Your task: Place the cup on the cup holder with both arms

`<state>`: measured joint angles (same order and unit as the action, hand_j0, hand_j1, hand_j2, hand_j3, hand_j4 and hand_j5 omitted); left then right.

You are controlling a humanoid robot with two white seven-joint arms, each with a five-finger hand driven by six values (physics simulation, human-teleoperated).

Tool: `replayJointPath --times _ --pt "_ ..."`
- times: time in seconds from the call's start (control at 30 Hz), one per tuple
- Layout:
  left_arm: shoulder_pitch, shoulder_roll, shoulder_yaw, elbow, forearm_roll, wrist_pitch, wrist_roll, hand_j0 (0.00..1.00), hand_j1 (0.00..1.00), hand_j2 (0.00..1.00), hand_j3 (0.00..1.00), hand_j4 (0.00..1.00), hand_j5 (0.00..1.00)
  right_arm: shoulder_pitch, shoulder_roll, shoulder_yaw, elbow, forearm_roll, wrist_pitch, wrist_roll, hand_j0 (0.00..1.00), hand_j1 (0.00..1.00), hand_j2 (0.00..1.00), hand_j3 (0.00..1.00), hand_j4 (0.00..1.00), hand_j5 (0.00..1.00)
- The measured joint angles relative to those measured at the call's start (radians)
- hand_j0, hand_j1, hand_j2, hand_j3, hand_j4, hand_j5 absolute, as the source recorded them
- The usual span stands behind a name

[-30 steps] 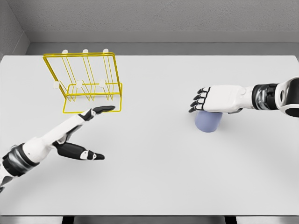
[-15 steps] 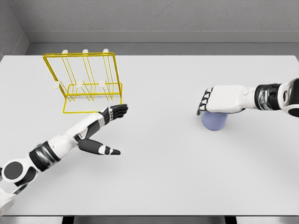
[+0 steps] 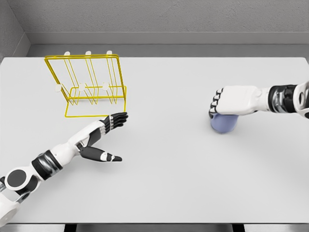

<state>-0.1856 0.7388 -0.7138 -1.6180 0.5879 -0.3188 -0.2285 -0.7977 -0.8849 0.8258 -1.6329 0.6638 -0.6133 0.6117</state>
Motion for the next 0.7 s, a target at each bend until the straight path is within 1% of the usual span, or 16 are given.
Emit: replayJointPath --times 0.03,0.2,0.33,0.5,0.7 --pt "0.0 0.0 0.0 0.001 0.001 0.0 0.0 1.0 1.0 1.0 1.0 1.0 1.0 0.0 -0.007 -0.007 -0.014 -0.001 0.0 0.0 0.61 0.61 0.61 0.61 0.61 0.61" --pt "0.0 0.0 0.001 0.005 0.026 0.0 0.0 1.0 1.0 1.0 1.0 1.0 1.0 0.0 -0.032 -0.02 -0.084 -0.004 0.0 0.0 0.61 0.61 0.61 0.61 0.61 0.61" --pt "0.0 -0.002 0.001 0.013 0.065 0.002 0.0 1.0 1.0 1.0 1.0 1.0 1.0 0.0 -0.03 -0.022 -0.119 -0.008 0.0 0.0 0.61 0.61 0.61 0.61 0.61 0.61" --pt "0.0 -0.02 -0.001 0.032 0.077 0.003 0.0 1.0 1.0 1.0 1.0 1.0 1.0 -0.002 0.008 -0.02 -0.131 -0.019 0.0 0.0 0.61 0.61 0.61 0.61 0.61 0.61" --pt "-0.002 -0.035 -0.002 0.047 0.079 0.003 0.0 1.0 1.0 1.0 1.0 1.0 1.0 -0.005 0.089 -0.012 -0.135 -0.027 0.0 0.0 0.61 0.61 0.61 0.61 0.61 0.61"
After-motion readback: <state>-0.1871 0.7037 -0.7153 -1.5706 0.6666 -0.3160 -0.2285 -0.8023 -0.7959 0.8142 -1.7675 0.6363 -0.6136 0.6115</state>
